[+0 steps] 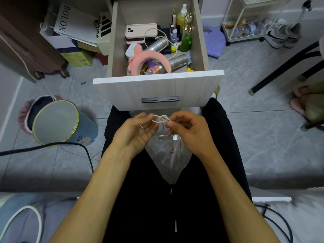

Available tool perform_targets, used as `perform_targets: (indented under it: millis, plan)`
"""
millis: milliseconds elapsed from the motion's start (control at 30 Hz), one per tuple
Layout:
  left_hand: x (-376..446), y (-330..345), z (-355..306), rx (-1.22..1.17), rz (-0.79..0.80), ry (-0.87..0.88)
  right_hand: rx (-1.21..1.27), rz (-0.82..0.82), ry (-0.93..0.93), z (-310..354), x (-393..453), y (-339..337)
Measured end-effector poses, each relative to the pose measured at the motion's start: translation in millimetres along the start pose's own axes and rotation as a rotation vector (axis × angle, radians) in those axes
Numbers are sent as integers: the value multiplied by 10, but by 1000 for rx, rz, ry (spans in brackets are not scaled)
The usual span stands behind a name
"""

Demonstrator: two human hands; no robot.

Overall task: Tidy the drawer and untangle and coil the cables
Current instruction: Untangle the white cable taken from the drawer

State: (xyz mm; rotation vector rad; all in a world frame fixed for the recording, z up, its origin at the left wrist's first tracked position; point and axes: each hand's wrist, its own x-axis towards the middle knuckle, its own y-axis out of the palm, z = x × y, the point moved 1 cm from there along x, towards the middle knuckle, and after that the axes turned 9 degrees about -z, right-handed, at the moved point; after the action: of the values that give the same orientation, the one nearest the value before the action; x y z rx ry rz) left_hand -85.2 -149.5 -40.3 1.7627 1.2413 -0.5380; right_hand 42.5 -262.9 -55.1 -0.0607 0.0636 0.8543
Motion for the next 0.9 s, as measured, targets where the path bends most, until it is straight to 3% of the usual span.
perform_targets:
  millis: [100,233,267,333,433,500,567,767,900]
  plan:
    - [-3,-26,-30,220,52,194,8,56,32,-2,2,5]
    - [-100,15,-144,946,162,569,41,74,62,-6,6,-22]
    - [-112,23,-163,1035,173,620,53,78,63,3,10,-8]
    - [-109,41,-159,998,128,624,93,72,80,21,11,20]
    - [-33,16,-141,538,-66,392,134,50,116,22,16,27]
    - [13,-52,-164,324,-119,327,120,38,126,2,15,-21]
    - [5,-96,-165,369,-81,349,99,29,131,-18,7,-79]
    - [-97,-22,-45,841,59,431,72,66,138,-9,22,-30]
    - [-85,20,-3,804,60,484,99,69,164,4,11,-30]
